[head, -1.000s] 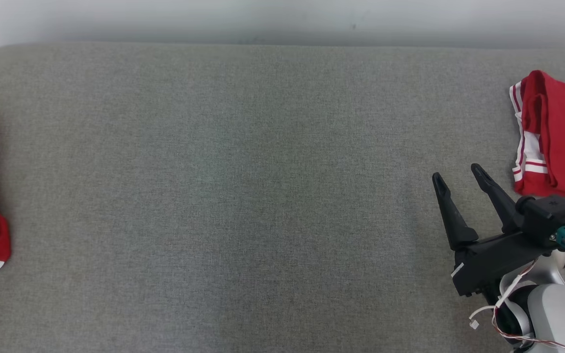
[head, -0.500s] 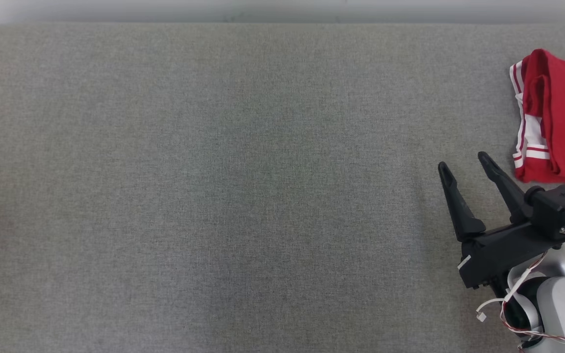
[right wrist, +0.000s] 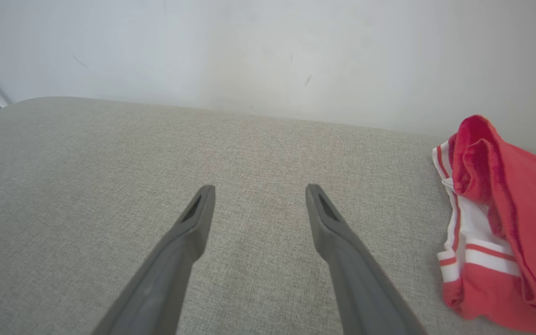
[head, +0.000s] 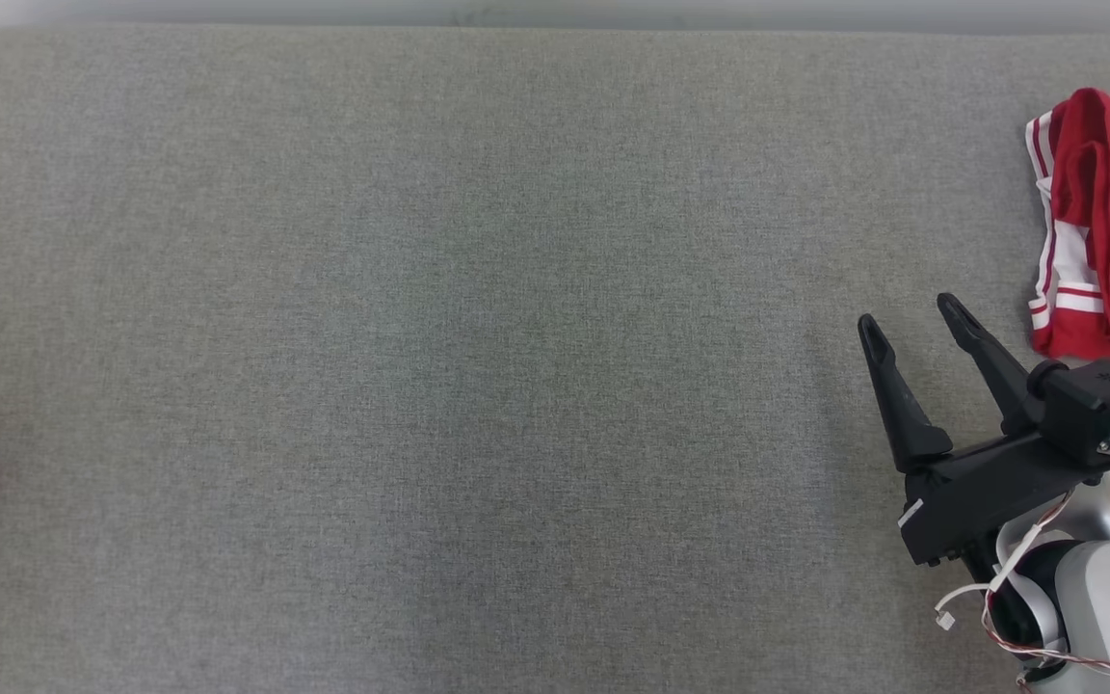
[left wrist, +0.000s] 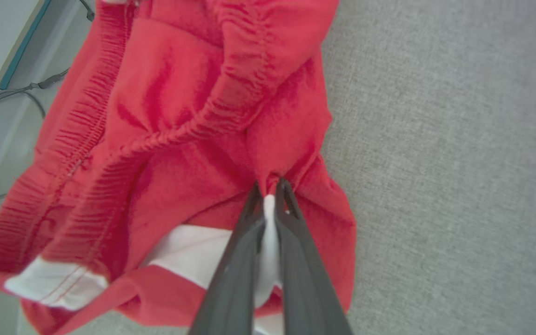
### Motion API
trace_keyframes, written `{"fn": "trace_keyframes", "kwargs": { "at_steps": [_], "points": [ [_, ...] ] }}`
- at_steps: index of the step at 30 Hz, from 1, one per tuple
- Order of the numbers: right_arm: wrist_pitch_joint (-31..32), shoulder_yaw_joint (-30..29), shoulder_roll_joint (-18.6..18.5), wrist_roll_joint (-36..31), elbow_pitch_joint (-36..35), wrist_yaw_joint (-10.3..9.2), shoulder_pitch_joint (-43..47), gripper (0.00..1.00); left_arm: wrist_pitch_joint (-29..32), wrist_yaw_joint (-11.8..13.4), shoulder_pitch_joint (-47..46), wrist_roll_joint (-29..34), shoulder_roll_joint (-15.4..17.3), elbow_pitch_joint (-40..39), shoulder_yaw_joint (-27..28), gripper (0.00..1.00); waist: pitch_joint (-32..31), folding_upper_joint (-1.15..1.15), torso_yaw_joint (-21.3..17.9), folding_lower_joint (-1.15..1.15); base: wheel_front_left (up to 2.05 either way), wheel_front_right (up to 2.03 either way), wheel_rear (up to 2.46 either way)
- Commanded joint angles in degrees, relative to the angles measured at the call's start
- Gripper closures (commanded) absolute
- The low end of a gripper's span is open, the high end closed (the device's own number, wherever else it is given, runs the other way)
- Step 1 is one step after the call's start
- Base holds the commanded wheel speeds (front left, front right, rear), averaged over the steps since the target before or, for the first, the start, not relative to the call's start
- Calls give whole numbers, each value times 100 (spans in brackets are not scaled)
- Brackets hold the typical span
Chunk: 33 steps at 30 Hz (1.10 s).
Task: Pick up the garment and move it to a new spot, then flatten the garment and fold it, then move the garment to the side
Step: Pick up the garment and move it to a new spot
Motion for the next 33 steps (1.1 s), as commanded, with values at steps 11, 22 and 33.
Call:
{"fn": "trace_keyframes", "kwargs": {
  "at_steps": [11,22,33],
  "points": [
    [-134,78,72,81,200,-11,-102,0,-949,11,-225,-674,282,-1325,-381,100,-277,-1,-53,0,0,0,0],
    [-397,155,207,208,569,-11,-136,0,-1367,11,-612,-763,680,-2915,-1361,100,-678,-1,-225,0,0,0,0],
    [-623,247,298,329,857,-11,-220,0,-1313,11,-814,-989,792,-4504,-2180,100,-812,-1,-516,0,0,0,0]
  ]
}}
